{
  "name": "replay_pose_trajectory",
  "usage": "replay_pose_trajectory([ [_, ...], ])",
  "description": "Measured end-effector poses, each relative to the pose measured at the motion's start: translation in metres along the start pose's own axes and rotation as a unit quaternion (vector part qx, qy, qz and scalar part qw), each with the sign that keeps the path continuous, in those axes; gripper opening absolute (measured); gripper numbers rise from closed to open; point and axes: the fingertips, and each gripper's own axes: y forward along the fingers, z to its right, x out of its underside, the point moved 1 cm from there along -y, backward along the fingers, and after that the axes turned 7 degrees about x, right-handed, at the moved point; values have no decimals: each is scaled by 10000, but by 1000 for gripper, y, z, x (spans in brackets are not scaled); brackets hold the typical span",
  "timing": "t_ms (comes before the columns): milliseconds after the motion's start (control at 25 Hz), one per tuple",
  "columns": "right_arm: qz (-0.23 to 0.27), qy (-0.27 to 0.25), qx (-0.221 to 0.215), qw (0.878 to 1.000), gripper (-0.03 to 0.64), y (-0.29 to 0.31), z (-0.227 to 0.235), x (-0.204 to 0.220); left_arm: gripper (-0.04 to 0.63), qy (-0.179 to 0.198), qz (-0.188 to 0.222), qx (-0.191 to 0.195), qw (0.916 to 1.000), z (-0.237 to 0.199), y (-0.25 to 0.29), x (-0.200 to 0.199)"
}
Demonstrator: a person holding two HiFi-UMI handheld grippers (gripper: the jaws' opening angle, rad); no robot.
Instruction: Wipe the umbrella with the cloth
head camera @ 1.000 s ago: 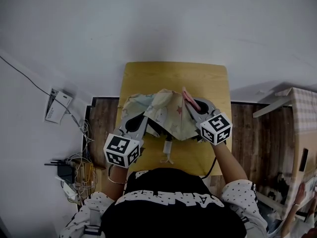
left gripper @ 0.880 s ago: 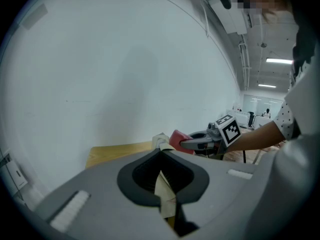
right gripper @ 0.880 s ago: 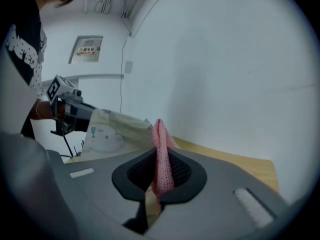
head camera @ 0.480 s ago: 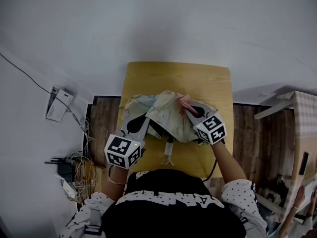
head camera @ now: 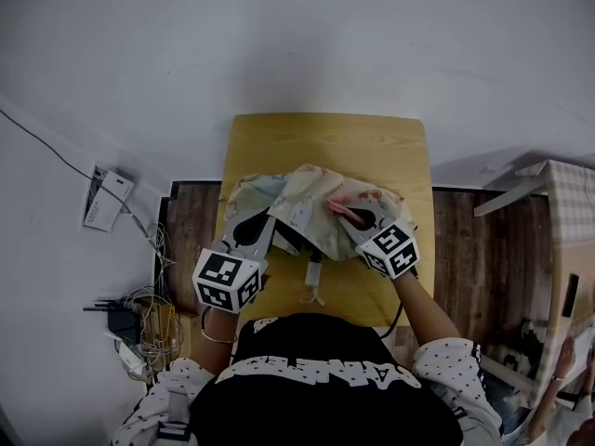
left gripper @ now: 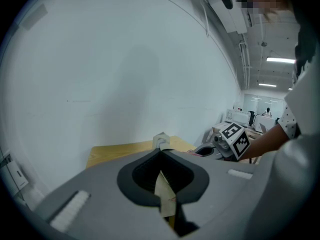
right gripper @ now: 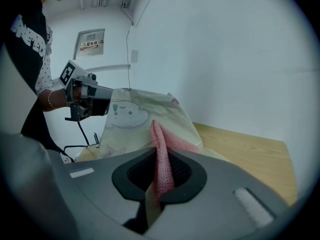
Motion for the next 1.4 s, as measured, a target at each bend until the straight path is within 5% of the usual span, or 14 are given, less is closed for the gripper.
replay_pose_trajectory([
  [920,-157,286,-501,9982,34,-33,-67,38,0,168,76,322,9993,21,11,-10],
  [1160,74,144,-257,9995,34,-51,-46,24,0,203,105,387,9990,29,12,-13],
  [1400,494,-595,713,9945,34,-67,15,-20,0,170,77,382,9991,34,11,-10],
])
